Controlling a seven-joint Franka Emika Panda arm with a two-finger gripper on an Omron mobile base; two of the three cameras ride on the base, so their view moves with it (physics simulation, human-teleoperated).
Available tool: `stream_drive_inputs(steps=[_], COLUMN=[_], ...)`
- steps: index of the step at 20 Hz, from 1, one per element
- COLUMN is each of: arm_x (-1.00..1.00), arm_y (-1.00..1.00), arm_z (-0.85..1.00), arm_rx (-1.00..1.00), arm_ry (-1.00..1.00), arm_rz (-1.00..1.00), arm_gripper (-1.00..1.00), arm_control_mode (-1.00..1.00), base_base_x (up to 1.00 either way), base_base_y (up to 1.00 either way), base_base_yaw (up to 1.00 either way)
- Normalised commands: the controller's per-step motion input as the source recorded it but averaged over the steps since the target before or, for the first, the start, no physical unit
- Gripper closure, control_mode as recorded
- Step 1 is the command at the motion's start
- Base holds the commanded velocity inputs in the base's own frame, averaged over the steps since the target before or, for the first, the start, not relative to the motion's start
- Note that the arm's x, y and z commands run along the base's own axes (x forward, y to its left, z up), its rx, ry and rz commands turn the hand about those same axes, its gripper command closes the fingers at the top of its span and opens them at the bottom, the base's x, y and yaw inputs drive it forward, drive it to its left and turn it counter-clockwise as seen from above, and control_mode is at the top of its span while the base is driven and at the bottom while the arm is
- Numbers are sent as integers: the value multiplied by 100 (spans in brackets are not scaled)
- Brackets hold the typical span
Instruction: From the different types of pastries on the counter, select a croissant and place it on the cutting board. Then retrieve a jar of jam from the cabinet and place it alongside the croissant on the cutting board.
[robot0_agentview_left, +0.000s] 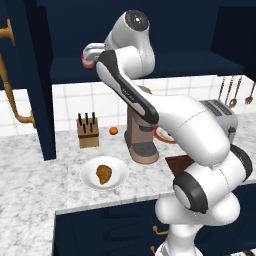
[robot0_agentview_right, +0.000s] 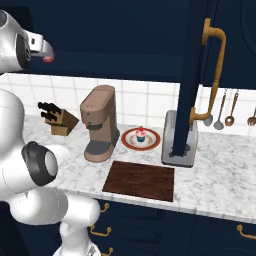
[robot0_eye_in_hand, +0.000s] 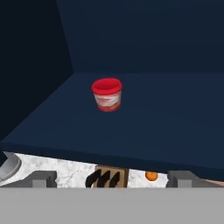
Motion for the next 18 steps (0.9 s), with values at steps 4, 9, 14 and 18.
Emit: stream_drive_inputs(steps=[4, 9, 14, 18], arm_x=[51, 20, 29, 62], arm_y=[1, 26, 20, 0], arm_z=[-1, 0, 0, 0], arm_rx=[0, 0, 0, 0], arm_ry=[0, 0, 0, 0], arm_rz=[0, 0, 0, 0], arm_gripper=[-100, -100, -100, -100], arm_control_mode=[-100, -100, -100, -100], base_base_x=[0, 0, 0, 0], base_base_y=[0, 0, 0, 0], base_base_yaw=[0, 0, 0, 0])
